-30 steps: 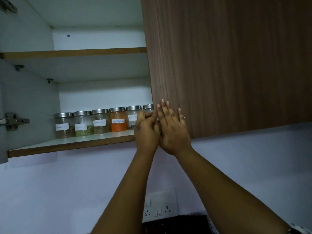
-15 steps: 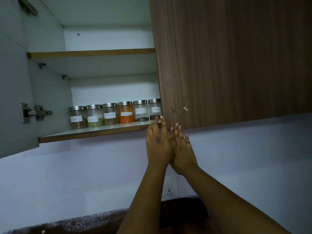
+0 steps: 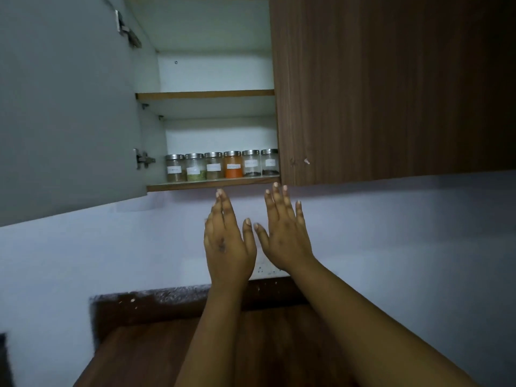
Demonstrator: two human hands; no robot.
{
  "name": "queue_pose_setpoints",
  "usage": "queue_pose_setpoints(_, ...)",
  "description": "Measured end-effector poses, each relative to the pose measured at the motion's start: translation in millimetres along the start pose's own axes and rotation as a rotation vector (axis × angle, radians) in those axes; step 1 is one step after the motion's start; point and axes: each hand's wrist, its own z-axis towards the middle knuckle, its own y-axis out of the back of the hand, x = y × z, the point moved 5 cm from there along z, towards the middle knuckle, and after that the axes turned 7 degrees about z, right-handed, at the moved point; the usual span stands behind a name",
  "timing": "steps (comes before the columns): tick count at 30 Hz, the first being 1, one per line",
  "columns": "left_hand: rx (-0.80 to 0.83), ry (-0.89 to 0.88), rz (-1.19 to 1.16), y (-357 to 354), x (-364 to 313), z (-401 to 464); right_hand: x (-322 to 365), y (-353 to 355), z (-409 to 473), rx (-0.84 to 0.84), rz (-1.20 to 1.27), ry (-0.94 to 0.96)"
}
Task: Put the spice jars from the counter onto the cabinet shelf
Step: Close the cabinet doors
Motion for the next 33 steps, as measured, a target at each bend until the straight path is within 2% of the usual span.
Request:
queue_pose_setpoints(8, -0.029, -0.071, 0.179, 148.0, 24.3, 12.9, 154.7, 47.8, -20.4, -0.044, 0.124, 0.055)
queue_pose_setpoints(12, -0.240, -0.162, 0.153, 242.9, 33.7, 30.5, 230.3, 75.6, -15.0, -0.123, 0.227, 0.065)
queue_pose_setpoints(14, -0.386, -0.158, 0.124, 287.3, 44.0, 39.1, 271.3, 87.1, -8.9, -0.160, 0.292, 0.102)
queue_pose_setpoints(16, -0.444, -0.104, 0.093, 318.3, 65.0, 47.8, 311.9, 90.0, -0.2, -0.167, 0.325, 0.146)
queue_pose_setpoints(18, -0.376, 0.039, 0.081, 333.6, 98.6, 57.7, 347.9, 82.5, 8.7, -0.133, 0.343, 0.174)
queue_pose_setpoints(20, -0.234, 0.199, 0.066, 339.6, 140.6, 63.6, 377.4, 67.5, 15.9, -0.066, 0.356, 0.182)
queue_pose_setpoints(23, 0.026, 0.345, -0.261, 337.7, 186.3, 65.9, 409.1, 48.0, 18.2, -0.012, 0.403, 0.177)
queue_pose_setpoints(25, 0.112, 0.348, -0.404, 334.0, 195.4, 63.3, 420.3, 43.5, 15.6, -0.024, 0.431, 0.179)
queue_pose_setpoints(30, -0.007, 0.367, -0.585, 311.7, 188.4, 57.8, 402.1, 45.1, 13.4, -0.055, 0.429, 0.181)
queue_pose_setpoints(33, 0.005, 0.367, -0.710, 284.1, 168.2, 57.2, 372.9, 54.3, 14.3, -0.064, 0.455, 0.147)
